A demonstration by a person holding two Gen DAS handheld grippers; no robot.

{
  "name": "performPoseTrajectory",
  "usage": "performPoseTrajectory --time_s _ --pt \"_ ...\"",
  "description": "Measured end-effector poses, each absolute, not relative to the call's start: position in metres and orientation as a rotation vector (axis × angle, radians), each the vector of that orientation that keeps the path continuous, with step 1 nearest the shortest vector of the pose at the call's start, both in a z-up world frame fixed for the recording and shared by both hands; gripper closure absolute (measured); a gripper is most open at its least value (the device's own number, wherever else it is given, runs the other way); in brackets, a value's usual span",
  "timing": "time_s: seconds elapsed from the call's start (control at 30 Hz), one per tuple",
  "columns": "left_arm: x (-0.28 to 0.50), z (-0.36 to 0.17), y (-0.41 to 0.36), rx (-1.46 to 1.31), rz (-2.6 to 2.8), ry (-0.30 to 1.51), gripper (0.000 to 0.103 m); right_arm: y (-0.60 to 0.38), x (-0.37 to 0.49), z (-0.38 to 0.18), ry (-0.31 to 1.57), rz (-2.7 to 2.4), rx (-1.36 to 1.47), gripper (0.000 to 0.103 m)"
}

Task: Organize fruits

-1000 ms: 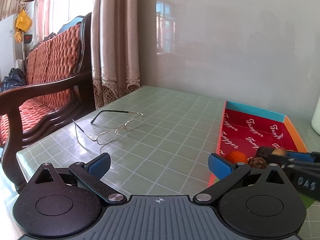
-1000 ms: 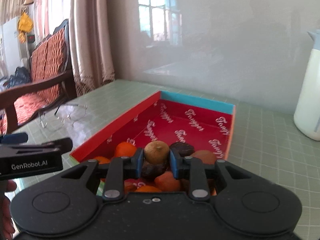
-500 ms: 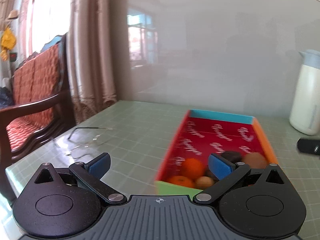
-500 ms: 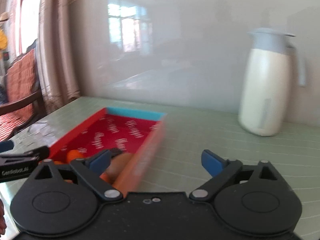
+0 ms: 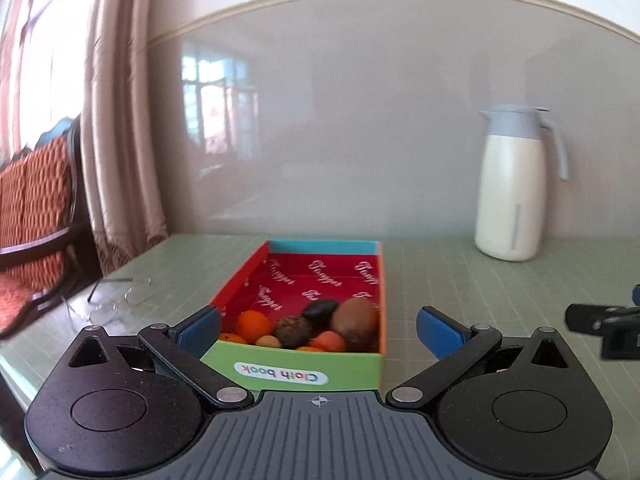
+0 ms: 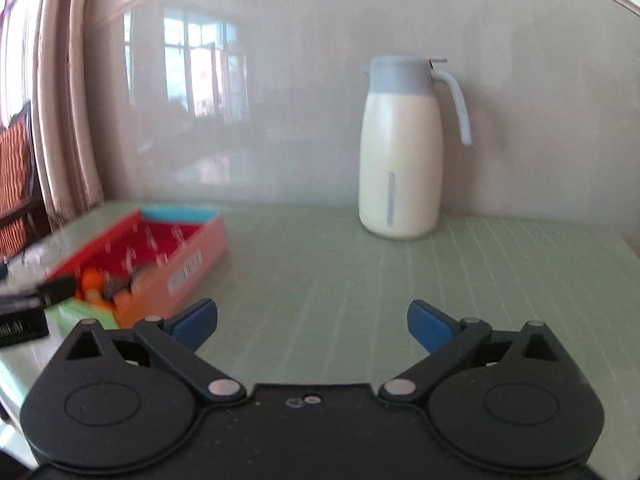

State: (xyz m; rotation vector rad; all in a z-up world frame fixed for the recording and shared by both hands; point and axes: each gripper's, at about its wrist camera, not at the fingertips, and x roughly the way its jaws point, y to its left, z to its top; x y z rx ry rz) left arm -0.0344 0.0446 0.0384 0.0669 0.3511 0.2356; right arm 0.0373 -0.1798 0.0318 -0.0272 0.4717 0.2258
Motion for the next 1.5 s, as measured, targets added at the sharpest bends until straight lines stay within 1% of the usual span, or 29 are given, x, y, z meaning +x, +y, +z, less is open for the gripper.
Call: performPoseTrajectory --time_s 0.3,0.47,1.5 --pt "-0.064 0.035 0.037 0.009 0.162 0.401 0.0 -0.188 0.002 0.037 0.403 0.238 0.013 0.0" --pt "-0.078 0.031 0.034 0.023 0.16 0.397 0.0 -0.18 -0.019 0.036 0.354 0.237 -0.058 0.0" --pt "-0.077 0.029 0.035 0.016 0.167 0.393 0.0 -0.176 -0.019 0.033 0.368 0.225 -0.082 0.0"
